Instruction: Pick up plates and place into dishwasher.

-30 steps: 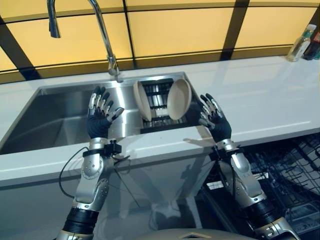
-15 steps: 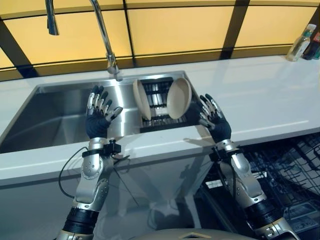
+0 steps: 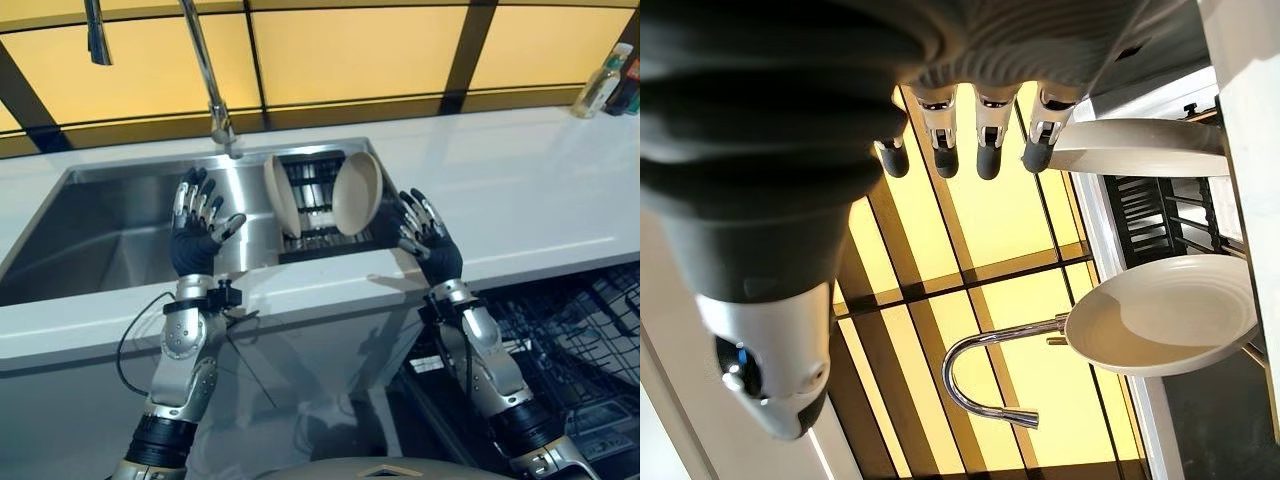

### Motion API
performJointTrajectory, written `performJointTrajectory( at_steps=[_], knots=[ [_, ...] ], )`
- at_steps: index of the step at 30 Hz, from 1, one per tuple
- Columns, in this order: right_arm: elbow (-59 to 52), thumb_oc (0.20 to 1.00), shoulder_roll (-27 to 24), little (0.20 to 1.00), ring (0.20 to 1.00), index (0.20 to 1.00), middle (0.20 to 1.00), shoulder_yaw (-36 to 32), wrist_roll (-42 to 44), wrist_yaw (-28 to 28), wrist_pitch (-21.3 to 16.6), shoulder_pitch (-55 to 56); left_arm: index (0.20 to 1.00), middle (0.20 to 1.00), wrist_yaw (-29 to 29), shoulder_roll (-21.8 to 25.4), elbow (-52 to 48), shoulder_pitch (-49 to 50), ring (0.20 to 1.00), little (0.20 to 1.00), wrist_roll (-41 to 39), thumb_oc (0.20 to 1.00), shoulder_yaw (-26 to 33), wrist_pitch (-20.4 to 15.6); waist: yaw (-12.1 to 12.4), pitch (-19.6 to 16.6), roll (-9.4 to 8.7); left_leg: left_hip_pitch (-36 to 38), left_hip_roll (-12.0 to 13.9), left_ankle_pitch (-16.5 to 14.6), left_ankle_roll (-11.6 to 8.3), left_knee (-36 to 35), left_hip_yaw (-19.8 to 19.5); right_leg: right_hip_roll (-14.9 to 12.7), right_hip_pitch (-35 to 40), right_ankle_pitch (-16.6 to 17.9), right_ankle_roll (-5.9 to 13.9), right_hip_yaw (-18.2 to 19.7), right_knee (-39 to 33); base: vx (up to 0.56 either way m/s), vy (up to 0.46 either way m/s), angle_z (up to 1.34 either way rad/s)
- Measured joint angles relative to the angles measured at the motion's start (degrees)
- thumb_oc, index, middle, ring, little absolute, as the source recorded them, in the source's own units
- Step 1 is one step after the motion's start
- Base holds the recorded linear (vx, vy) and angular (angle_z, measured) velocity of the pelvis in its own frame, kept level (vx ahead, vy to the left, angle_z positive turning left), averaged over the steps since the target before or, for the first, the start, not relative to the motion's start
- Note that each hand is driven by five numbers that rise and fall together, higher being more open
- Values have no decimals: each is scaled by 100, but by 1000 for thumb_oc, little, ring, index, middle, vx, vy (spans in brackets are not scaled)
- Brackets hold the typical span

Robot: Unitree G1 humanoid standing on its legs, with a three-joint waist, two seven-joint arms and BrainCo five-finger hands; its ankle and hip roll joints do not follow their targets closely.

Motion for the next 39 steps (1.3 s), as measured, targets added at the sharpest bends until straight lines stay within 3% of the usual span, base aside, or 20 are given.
performJointTrajectory(
  at_steps=[8,13,18,23,32,39],
  knots=[
    [31,1000,-7,1000,1000,1000,1000,87,95,-1,86,-1,1000,1000,726,1666,85,-1391,1000,1000,2413,1000,-71,-42,-162,7,54,110,9,-18,-20,-2,162,-3,59,8,36,88,5,40,19,-9],
    [31,1000,-147,1000,1000,1000,1000,256,143,2,121,10,1000,1000,1048,2871,1007,-2040,1000,1000,3758,1000,-401,81,-438,-71,206,114,10,-17,-21,-3,203,0,58,30,26,119,-4,35,21,-5],
    [50,1000,-424,1000,1000,1000,1000,259,248,2,122,14,1000,1000,1238,4122,1789,-2779,1000,1000,4855,1000,-1316,205,-466,-168,364,116,28,-25,-33,-4,312,32,11,69,10,229,-4,18,21,-11],
    [94,1000,-549,1000,1000,1000,1000,442,447,5,115,4,1000,1000,1277,4879,1885,-3602,1000,1000,6039,1000,-2503,252,-464,-278,481,103,25,-25,-36,-5,328,33,-13,77,11,245,9,0,0,0],
    [323,1000,-639,1000,1000,1000,1000,817,575,-14,63,-48,1000,1000,986,5285,2038,-4613,1000,1000,6573,1000,-3437,335,-555,-307,484,115,18,-24,-37,-4,384,44,-54,75,12,288,74,35,-2,-3],
    [323,1000,-656,1000,1000,1000,1000,882,588,-101,63,-46,1000,1000,-52,5366,2094,-4655,1000,1000,6420,1000,-3702,400,-617,-315,472,108,17,-25,-37,-3,455,72,-142,73,12,384,147,41,-4,-7]
  ],
)
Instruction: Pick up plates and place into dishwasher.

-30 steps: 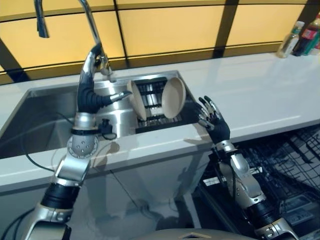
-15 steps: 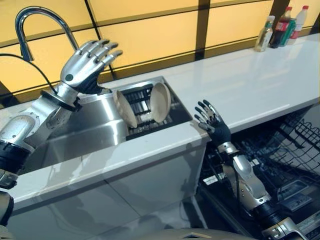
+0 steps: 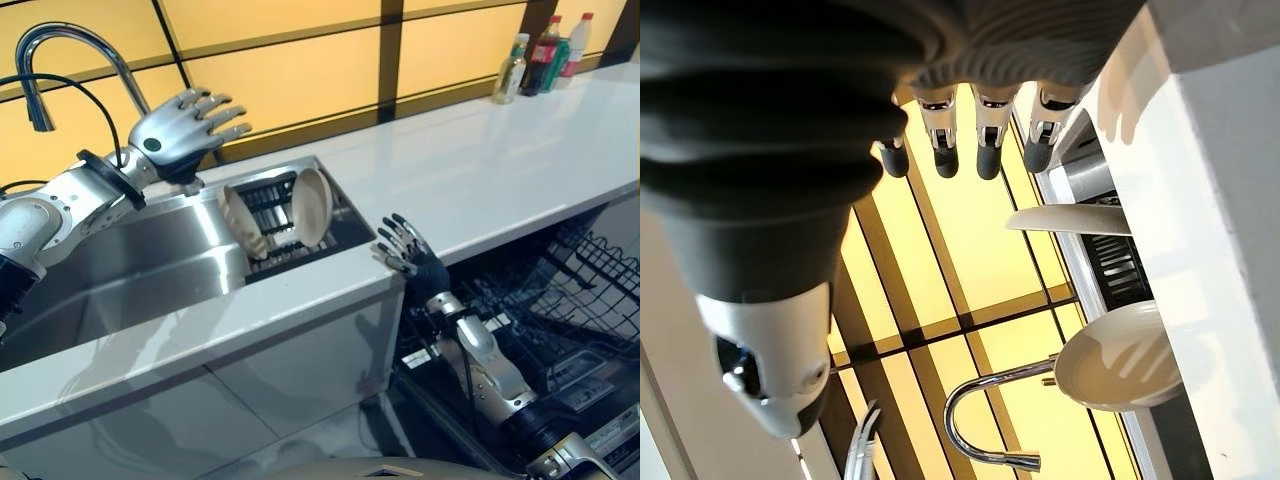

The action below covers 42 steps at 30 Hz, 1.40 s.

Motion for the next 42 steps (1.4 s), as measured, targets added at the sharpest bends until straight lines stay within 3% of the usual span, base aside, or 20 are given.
performJointTrajectory(
  at_steps=[7,12,19,28,42],
  knots=[
    [0,1000,-8,1000,1000,1000,1000,25,102,-37,3,1,1000,1000,-398,-31,413,-312,1000,1000,34,1000,-645,-41,-104,-2,2,-16,1,0,0,-1,6,1,-47,-1,-2,17,34,35,2,-1],
    [0,1000,-49,1000,1000,1000,1000,25,101,-66,4,11,1000,1000,-491,-178,650,-312,1000,1000,507,1000,-714,-145,-166,-2,1,-13,-7,0,1,-1,21,7,-55,-1,-1,34,42,57,5,-2],
    [-72,1000,-352,1000,1000,1000,1000,16,112,-141,8,145,1000,1000,-1125,-194,999,-316,1000,1000,704,1000,-1084,-135,-317,-2,1,-23,-18,-3,6,-3,150,20,-168,-3,3,138,139,23,1,-9],
    [-349,1000,-679,1000,1000,1000,1000,-83,217,-133,12,438,1000,1000,-933,-468,1630,41,1000,1000,1149,1000,-1066,46,-463,70,-13,-125,-67,4,19,-8,188,17,-373,-10,14,177,255,15,11,-4],
    [-545,1000,-818,1000,1000,1000,1000,-478,334,-31,13,623,1000,1000,-763,-661,2041,288,1000,1000,1407,1000,-1000,360,-476,371,-69,-199,-71,11,26,-2,329,13,-496,52,-10,179,278,10,11,-5]
  ],
)
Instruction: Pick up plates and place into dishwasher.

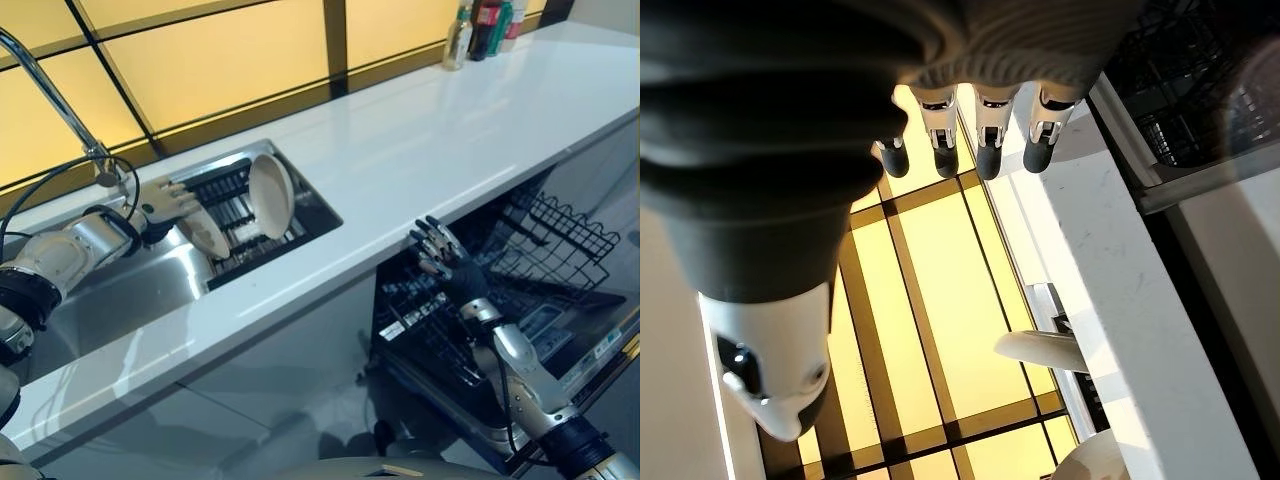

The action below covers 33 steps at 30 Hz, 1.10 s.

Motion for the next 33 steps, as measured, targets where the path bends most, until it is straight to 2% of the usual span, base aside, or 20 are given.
performJointTrajectory(
  at_steps=[7,8,9,10,16,21,27,33],
  knots=[
    [-4,1000,-52,1000,1000,1000,1000,-3,45,-3,0,8,1000,1000,139,-95,270,69,1000,1000,141,1000,14,42,-3,102,4,-4,0,1,-1,0,1,1,-3,0,2,1,-4,0,0,0],
    [-4,1000,-52,1000,1000,1000,1000,-3,45,-12,0,8,846,846,131,-105,269,69,846,846,142,846,17,61,-2,116,2,-4,1,1,-1,0,0,1,-4,0,2,1,-5,0,0,0],
    [-5,1000,-52,1000,1000,1000,1000,-3,46,-15,0,7,498,498,125,-121,269,69,498,498,141,498,19,75,-2,124,3,-4,4,1,-1,0,0,1,-3,-6,11,1,-9,0,0,0],
    [-5,1000,-53,1000,1000,1000,1000,-3,46,-17,-1,7,216,216,111,-131,268,70,216,216,141,216,18,74,-6,140,5,-5,10,1,-1,0,1,0,-2,-14,22,1,-11,0,0,0],
    [-7,1000,-58,1000,1000,1000,1000,-3,65,-20,-1,8,200,200,93,-154,373,242,200,200,191,200,19,77,-17,192,14,-3,22,1,-1,1,2,9,2,4,-5,-1,-16,0,0,0],
    [-17,1000,-58,1000,1000,1000,1000,-3,64,-18,-1,8,200,200,338,-203,347,310,200,200,223,200,183,72,-16,198,5,19,29,1,-1,0,2,7,27,6,-5,-4,-15,0,0,0],
    [-17,1000,-60,1000,1000,1000,1000,-5,76,-19,-1,10,200,200,557,-209,420,595,200,200,562,200,373,77,-144,206,13,93,44,-3,-8,-1,0,11,122,-8,18,-11,-73,0,0,0],
    [-22,1000,-60,1000,1000,1000,1000,-5,98,-19,-1,11,200,200,598,-208,397,596,200,200,640,200,383,76,-135,207,13,100,47,-3,-9,1,-1,12,147,0,17,-20,-104,0,0,0]
  ],
)
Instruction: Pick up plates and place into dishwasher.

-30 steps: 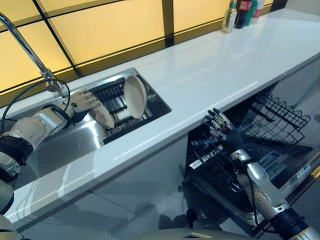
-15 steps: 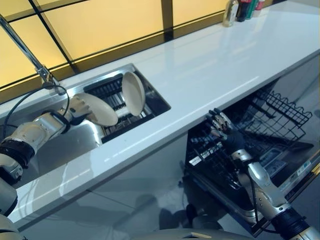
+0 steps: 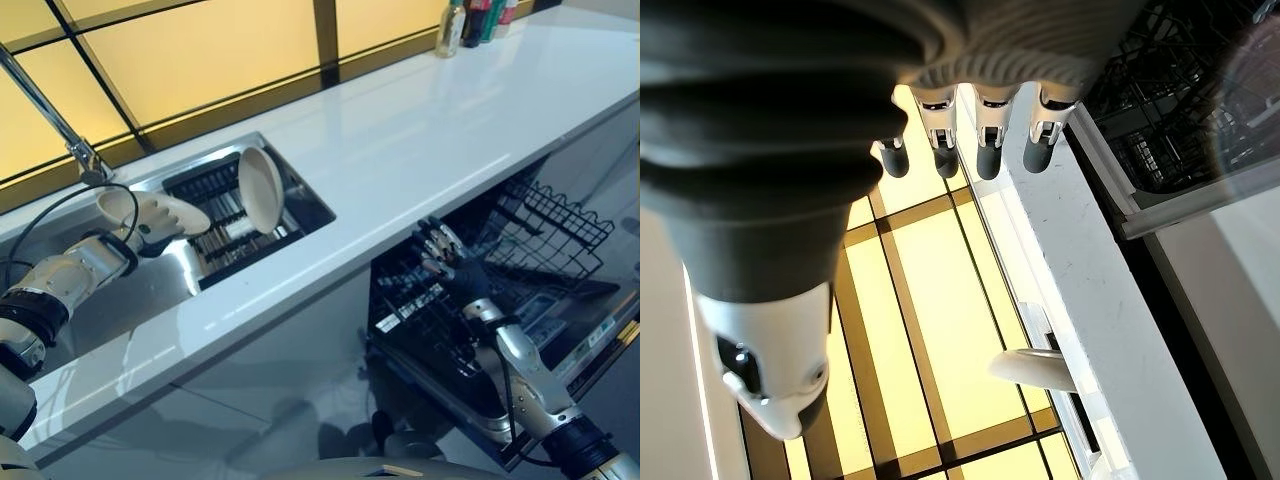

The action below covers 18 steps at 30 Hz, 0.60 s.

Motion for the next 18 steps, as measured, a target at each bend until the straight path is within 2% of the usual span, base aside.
performJointTrajectory(
  at_steps=[4,7,12,15,18],
  knots=[
    [-2,1000,1,1000,1000,1000,1000,0,13,14,0,5,200,200,139,73,-83,0,200,200,-64,200,23,-10,12,-3,-5,18,7,-2,-3,0,0,0,34,0,0,-10,-15,0,0,0],
    [-2,1000,13,1000,1000,1000,1000,-3,73,41,-1,17,200,200,272,120,-270,0,200,200,-309,200,306,-9,30,-5,-12,54,16,-5,-8,-2,0,0,84,-1,1,-28,-29,0,0,0],
    [-5,1000,27,1000,1000,1000,1000,-57,125,57,-7,61,200,200,717,639,-786,-11,200,200,-732,200,679,4,34,-29,-60,95,49,-16,-26,-2,-3,-1,137,-7,-5,-47,-57,0,0,0],
    [-13,1000,28,1000,1000,1000,1000,-56,125,56,-9,60,200,200,943,755,-889,-31,200,200,-822,200,938,80,41,-30,-61,104,47,-15,-27,-2,-11,2,152,-5,-6,-53,-57,0,0,0],
    [-49,1000,28,1000,1000,1000,1000,-55,123,42,-13,60,200,200,1097,823,-988,-34,200,200,-1392,200,1046,103,108,-39,-67,117,38,-15,-26,-2,-12,0,162,-5,-6,-51,-56,0,0,0]
  ],
)
